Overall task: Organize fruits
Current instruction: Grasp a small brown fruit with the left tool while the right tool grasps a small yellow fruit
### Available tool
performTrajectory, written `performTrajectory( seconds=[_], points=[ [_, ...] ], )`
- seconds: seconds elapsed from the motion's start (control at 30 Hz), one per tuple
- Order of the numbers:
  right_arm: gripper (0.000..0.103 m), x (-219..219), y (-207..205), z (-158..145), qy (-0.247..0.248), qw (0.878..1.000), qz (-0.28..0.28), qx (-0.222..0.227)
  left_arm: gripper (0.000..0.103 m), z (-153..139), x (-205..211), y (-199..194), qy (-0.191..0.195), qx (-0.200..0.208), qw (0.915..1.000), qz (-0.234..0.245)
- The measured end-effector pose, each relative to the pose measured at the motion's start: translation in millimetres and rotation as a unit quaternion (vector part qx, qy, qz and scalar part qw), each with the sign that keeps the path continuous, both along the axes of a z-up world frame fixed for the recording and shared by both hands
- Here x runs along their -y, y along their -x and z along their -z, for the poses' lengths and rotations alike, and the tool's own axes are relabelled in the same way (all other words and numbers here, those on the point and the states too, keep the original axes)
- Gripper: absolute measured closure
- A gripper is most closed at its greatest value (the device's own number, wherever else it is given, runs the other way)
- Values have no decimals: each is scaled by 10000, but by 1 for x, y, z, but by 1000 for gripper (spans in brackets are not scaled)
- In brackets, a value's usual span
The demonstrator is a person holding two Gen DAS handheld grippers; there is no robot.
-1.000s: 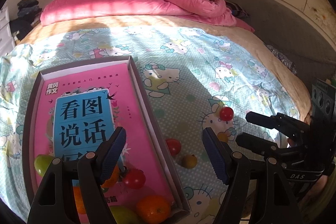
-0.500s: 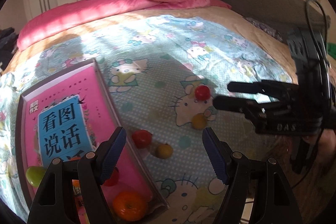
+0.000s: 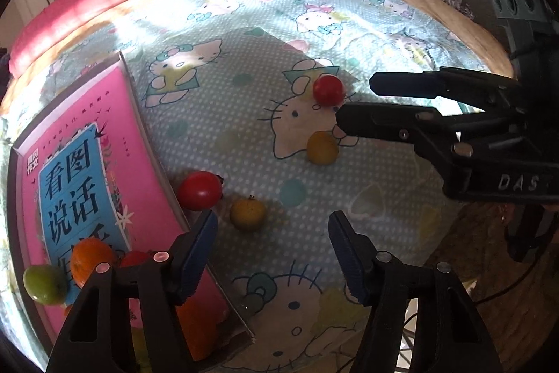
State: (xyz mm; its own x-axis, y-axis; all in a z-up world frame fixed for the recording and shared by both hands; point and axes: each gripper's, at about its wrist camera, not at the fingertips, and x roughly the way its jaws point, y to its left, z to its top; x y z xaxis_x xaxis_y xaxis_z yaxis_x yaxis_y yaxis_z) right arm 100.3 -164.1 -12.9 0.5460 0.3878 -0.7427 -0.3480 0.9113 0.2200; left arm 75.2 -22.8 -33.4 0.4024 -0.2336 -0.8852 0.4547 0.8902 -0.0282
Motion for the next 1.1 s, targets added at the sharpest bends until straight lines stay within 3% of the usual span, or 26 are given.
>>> performTrajectory(
  seconds=[0.3,0.47,0.63,0.73,0.87,0.97,1.1],
  points=[
    [43,-13,-1,8,333,9988,-360,-91,45,5,3,-16,-225,-238,9985,-432],
    [59,-20,-8,19,438,9955,-709,-440,47,9,12,-22,-555,-259,9975,-362],
    [66,-27,-14,28,575,9925,-888,-610,48,13,18,-27,-654,-316,9970,-253],
    [71,-33,-17,36,715,9901,-942,-755,65,25,14,-32,-620,-565,9962,-249],
    [76,-36,-16,43,815,9882,-991,-841,69,23,11,-33,-571,-557,9965,-266],
    [76,-33,-15,41,734,9893,-966,-816,78,21,6,-35,-515,-484,9969,-336],
    [76,-30,-15,39,635,9906,-908,-801,78,21,7,-32,-450,-436,9975,-317]
  ],
)
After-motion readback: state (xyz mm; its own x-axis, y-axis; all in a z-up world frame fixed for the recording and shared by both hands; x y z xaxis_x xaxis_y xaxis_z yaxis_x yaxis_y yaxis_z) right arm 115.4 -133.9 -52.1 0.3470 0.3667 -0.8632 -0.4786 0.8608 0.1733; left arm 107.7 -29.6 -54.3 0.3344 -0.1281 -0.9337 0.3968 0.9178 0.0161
